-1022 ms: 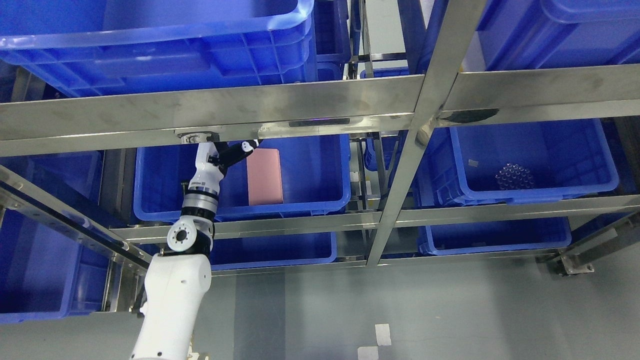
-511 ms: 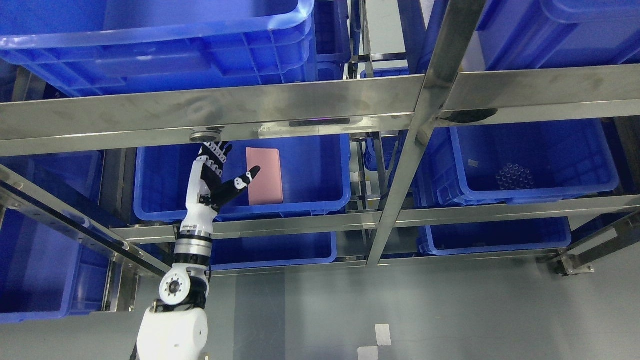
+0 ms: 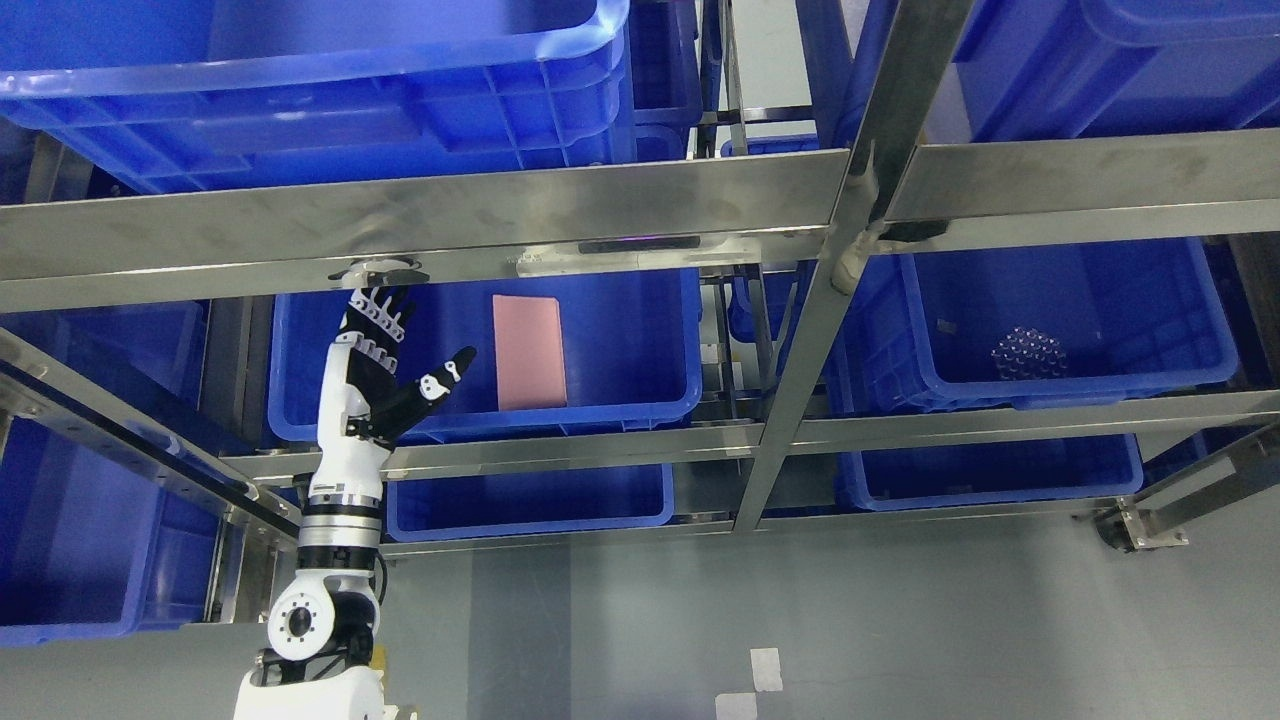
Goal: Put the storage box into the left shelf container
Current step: 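Open the left hand and withdraw it from the bin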
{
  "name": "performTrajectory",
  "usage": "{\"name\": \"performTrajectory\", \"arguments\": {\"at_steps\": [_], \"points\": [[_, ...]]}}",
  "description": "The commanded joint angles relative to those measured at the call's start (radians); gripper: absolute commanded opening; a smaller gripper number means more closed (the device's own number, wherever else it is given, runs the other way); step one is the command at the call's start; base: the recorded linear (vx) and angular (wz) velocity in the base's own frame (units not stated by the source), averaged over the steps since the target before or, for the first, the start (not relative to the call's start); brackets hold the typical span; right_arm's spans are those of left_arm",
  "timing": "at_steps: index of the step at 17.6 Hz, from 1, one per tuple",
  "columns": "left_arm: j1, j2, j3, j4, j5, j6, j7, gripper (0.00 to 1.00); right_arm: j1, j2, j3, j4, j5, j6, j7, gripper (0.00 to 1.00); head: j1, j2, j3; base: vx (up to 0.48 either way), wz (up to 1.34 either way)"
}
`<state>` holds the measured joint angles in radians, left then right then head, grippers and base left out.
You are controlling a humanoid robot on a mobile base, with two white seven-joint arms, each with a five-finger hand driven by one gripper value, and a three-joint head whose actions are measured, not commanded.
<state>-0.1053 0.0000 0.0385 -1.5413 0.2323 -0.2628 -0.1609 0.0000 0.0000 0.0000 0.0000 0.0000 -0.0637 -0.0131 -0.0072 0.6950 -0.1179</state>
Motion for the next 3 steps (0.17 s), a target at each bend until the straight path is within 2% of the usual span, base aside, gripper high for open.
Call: {"name": "performTrajectory", "arguments": {"at_steps": [1,3], "points": [[0.018,0.017,0.04,-0.138,0.002,0.011,-0.002,1.0,-0.006,-0.017,-0.003,-0.017,-0.002,-0.001,0.001,1.0,0.0,0.0,0.0,0.0,0.0],[0.018,0.017,0.02,-0.138,0.002,0.011,-0.002,1.0,-0.006,-0.017,-0.003,-0.017,-0.002,-0.001,-0.001,1.0,0.0,0.0,0.0,0.0,0.0]]}}
